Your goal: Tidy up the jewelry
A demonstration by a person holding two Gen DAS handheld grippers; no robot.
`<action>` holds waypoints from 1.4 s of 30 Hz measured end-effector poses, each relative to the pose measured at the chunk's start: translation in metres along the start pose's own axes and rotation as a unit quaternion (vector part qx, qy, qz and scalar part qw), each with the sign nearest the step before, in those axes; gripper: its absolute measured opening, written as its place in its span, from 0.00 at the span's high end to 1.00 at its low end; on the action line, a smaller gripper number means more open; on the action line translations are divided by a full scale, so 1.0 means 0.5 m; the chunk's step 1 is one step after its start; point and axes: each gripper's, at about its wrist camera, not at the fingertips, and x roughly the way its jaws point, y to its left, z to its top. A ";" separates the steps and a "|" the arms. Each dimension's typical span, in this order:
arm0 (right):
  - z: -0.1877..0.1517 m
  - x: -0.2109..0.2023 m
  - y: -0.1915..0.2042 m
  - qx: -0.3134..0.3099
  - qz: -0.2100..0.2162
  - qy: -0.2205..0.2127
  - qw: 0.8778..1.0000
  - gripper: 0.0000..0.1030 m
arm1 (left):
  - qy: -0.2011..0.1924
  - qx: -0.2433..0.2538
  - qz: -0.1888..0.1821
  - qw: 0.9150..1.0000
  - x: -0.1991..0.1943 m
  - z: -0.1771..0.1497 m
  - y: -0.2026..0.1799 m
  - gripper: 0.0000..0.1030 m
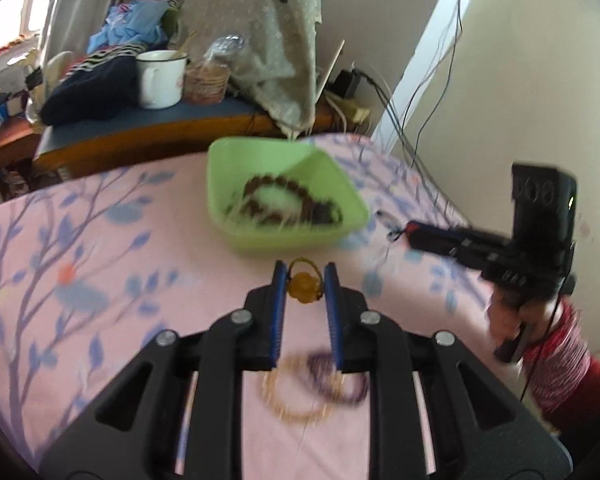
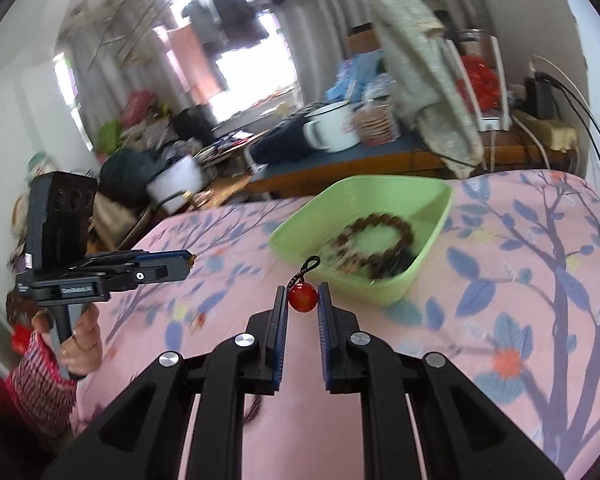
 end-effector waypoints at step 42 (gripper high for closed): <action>-0.103 0.079 0.035 0.096 0.055 0.030 0.993 0.96 | 0.030 -0.072 0.114 0.990 -0.045 -0.134 0.136 0.49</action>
